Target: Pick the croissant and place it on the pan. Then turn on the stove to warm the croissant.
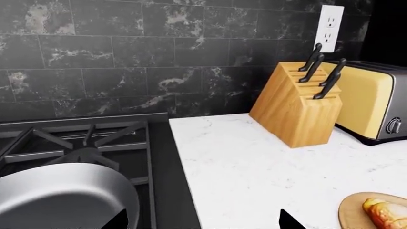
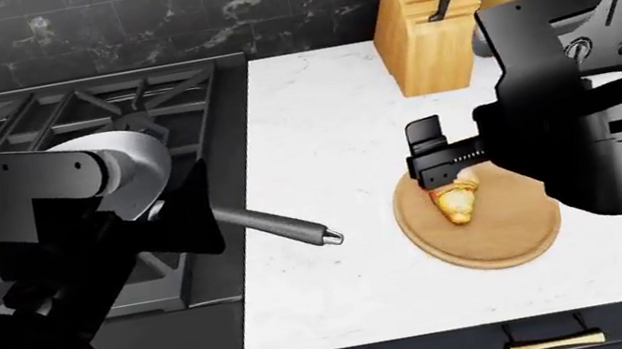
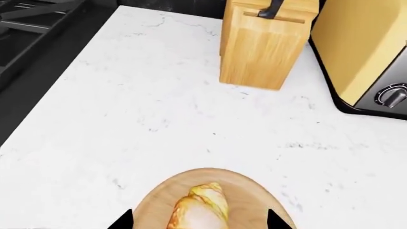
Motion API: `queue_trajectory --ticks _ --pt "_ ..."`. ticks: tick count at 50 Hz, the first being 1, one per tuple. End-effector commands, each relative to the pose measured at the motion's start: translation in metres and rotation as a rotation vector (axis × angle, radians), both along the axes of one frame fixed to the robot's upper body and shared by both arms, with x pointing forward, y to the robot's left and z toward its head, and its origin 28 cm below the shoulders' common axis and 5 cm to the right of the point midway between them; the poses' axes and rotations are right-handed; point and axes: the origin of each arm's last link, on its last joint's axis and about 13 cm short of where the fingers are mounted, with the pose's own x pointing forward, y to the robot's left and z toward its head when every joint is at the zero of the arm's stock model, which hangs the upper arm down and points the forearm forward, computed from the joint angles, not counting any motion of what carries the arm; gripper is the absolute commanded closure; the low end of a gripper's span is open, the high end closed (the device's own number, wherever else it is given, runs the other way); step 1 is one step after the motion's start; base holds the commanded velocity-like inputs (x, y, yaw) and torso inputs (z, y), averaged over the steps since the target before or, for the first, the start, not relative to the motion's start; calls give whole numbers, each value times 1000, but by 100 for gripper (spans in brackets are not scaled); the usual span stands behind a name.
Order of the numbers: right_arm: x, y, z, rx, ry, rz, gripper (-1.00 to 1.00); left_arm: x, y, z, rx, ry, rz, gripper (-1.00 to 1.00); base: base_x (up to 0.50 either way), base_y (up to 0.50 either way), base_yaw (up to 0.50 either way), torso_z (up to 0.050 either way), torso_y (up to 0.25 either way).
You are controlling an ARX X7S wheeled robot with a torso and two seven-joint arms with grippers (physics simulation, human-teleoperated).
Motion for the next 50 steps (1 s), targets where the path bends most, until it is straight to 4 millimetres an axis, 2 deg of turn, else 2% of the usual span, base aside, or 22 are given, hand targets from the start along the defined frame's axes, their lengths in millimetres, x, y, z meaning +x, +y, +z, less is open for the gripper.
queue_trajectory --ticks 1,11,27,43,50 --pt "17 3 -13 -7 55 31 -100 -1 -1 1 2 5 2 -100 0 0 0 0 0" --pt "20 0 -29 -14 91 11 -100 0 0 0 3 11 3 -100 0 0 0 0 0" --pt "23 1 -43 5 131 19 -100 1 0 -1 2 12 3 -100 0 0 0 0 0" --pt "13 -1 -56 -8 161 4 -100 0 1 0 2 14 5 -100 0 0 0 0 0" --pt "8 -2 -58 2 161 -8 -100 6 2 -7 -2 8 1 -100 0 0 0 0 0"
